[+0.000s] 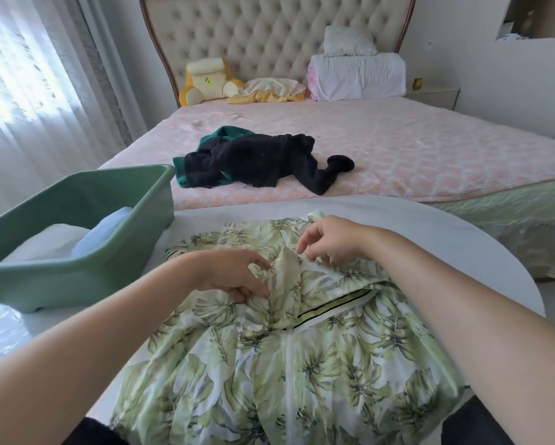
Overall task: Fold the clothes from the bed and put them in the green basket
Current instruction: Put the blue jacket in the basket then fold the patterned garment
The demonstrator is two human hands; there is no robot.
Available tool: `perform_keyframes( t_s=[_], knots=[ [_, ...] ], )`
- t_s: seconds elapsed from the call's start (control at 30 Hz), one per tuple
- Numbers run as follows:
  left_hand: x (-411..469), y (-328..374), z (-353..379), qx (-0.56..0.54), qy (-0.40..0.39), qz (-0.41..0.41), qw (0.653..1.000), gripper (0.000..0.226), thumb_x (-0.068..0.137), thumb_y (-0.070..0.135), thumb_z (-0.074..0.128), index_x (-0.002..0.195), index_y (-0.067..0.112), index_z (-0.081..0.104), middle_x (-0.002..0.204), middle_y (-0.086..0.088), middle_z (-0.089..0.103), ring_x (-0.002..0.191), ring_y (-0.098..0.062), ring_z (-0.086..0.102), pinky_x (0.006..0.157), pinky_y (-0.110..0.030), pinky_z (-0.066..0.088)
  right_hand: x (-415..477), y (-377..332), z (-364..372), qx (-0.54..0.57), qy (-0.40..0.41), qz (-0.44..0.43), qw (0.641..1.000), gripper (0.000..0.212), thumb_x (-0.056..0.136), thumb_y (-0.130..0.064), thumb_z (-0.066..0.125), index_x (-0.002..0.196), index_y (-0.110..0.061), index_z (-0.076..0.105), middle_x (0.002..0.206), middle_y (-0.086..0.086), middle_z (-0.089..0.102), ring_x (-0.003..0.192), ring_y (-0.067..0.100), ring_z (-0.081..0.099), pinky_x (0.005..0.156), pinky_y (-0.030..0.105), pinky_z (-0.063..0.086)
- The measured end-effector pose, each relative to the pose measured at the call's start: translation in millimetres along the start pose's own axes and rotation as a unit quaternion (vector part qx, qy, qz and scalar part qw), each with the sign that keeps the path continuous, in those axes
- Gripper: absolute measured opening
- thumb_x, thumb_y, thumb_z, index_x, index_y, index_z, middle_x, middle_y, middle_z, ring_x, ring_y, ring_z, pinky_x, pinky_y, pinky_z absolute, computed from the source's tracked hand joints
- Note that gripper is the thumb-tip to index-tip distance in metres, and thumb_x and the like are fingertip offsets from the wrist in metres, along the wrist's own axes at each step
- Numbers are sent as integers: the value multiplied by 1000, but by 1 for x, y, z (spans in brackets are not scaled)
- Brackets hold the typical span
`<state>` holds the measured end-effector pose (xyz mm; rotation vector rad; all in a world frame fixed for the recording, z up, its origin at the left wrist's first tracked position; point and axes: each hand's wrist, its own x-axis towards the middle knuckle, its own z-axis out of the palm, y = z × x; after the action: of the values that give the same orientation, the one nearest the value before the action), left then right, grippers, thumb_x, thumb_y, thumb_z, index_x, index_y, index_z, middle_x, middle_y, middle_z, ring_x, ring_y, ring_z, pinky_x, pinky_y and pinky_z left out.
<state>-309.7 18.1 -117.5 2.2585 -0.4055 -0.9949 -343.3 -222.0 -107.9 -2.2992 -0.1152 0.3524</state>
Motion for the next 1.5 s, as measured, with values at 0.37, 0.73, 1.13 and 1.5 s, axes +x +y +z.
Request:
perform_keyframes(
  t_s=[0.37, 0.73, 1.13, 1.5],
  knots=[
    [-17, -45, -29, 235, 240, -38, 941, 28, 104, 31, 40, 124, 20, 55, 97, 2, 59, 79, -15, 58, 66, -30, 46, 9, -5, 30, -116, -44, 43, 991, 33, 81, -29, 82, 110, -29, 65, 108, -8, 64, 80, 11, 67, 65, 29, 58],
    [-37, -17, 11, 387, 169, 93, 902, 34, 84, 19, 61, 116, 30, 56, 120, 3, 51, 89, -14, 56, 66, -25, 48, 24, -12, 77, -298, 77, 0, 951, 83, 79, -86, 44, 149, -42, 38, 150, -3, 38, 129, 24, 50, 97, 42, 48],
    [-46, -27, 10, 226, 101, 192, 950, 15, 92, 49, 59, 97, 46, 73, 113, 20, 48, 98, -3, 53, 85, -27, 46, 33, -13, 94, -314, 118, -1, 942, 64, 89, -63, 46, 145, -33, 41, 140, 6, 42, 125, 27, 50, 101, 46, 41],
    [-53, -51, -13, 461, 319, -91, 823, 59, 93, 69, 40, 82, 15, 61, 95, 2, 60, 87, -18, 57, 76, -34, 49, 43, -22, 100, -349, 117, 49, 928, 77, 88, -80, 36, 144, -28, 44, 146, 11, 39, 123, 33, 53, 97, 46, 49]
  ],
)
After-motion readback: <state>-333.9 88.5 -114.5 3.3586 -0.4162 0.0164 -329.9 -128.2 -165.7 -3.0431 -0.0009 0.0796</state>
